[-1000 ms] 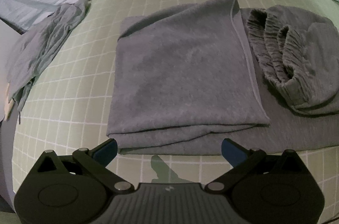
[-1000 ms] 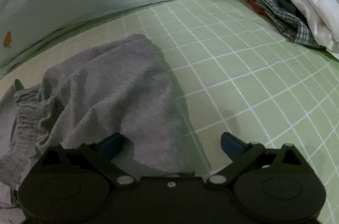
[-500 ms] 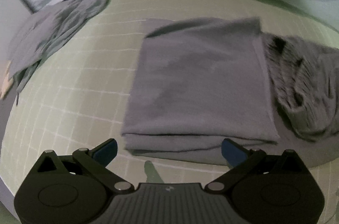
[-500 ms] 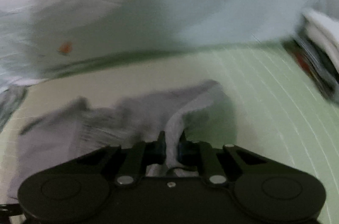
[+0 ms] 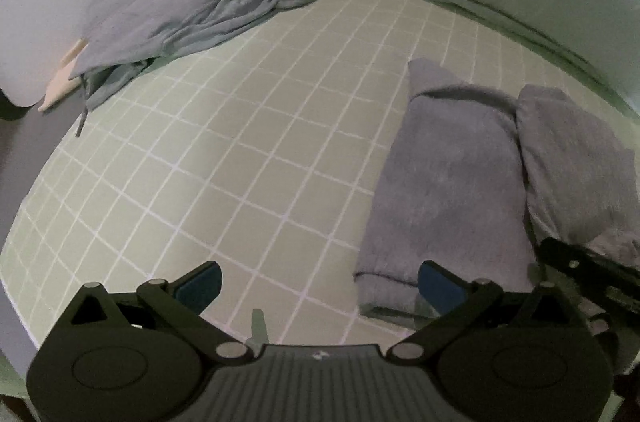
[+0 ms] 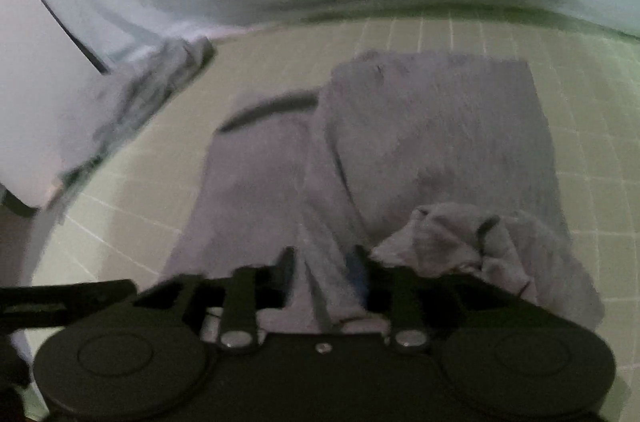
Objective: Fold clothes
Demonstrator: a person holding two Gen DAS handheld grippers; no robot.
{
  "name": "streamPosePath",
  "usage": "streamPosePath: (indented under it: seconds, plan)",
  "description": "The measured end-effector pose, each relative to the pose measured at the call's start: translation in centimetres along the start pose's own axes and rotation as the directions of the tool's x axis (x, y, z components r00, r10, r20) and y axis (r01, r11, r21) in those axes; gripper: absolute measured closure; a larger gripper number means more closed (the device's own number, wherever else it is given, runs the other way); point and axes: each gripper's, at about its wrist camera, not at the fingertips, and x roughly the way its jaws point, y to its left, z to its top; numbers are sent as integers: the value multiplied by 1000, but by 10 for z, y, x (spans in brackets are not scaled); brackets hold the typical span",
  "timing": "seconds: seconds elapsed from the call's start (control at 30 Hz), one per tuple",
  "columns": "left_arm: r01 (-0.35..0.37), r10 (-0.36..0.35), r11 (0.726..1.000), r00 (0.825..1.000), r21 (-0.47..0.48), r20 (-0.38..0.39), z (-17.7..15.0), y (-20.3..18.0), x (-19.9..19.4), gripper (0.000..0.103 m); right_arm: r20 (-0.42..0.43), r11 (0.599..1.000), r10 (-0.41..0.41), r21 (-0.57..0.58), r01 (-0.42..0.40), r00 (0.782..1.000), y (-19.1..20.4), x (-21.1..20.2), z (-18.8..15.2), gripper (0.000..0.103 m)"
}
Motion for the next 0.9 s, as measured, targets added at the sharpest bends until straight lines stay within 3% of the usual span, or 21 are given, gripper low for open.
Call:
streamPosePath:
  seconds: [0.07, 0.17, 0.27, 0.33, 0.4, 0.5, 0.73, 0.77, 0.8, 0.83, 0.87, 0.9]
  plan:
    - [37, -37, 999, 999, -2, 1, 5, -5, 0, 0, 53, 1000, 24, 18, -25, 998, -7, -22, 3, 25]
    - [105, -105, 994, 994, 16, 19, 13, -18, -1, 0, 142, 998, 13, 67, -23, 990, -24, -54, 4, 13]
    - [185, -187, 981, 982, 52, 37, 23, -37, 1, 2, 188, 989, -89, 134, 64, 978, -47, -74, 1, 9]
    - [244, -246, 968, 969, 66, 20, 30, -52, 8, 6, 168, 974, -159, 185, 127, 973, -64, -79, -8, 9]
    - [302, -303, 950, 953, 79, 2, 37, -66, 16, 20, 145, 954, -224, 235, 186, 964, -80, -84, -17, 9]
    - [355, -354, 931, 935, 84, -28, 44, -86, 31, 31, 113, 925, -266, 310, 221, 957, -99, -89, -34, 9]
    - [447, -440, 890, 893, 87, -93, 55, -127, 63, 32, 54, 891, -320, 356, 281, 946, -110, -85, -60, 9]
    - [458, -450, 883, 888, 99, -93, 55, -131, 62, 45, 47, 889, -322, 357, 285, 946, -109, -83, -61, 9]
    - [469, -461, 876, 882, 110, -94, 54, -135, 62, 68, 40, 889, -323, 354, 289, 946, -108, -83, -64, 9]
    - [476, -468, 871, 879, 121, -89, 54, -137, 61, 82, 33, 889, -323, 352, 292, 946, -108, -83, -66, 9]
    - [466, -461, 875, 885, 129, -70, 56, -132, 55, 97, 27, 890, -324, 349, 295, 946, -107, -84, -68, 9]
    - [457, -455, 879, 889, 136, -50, 57, -128, 50, 97, 25, 890, -324, 346, 296, 946, -106, -82, -69, 9]
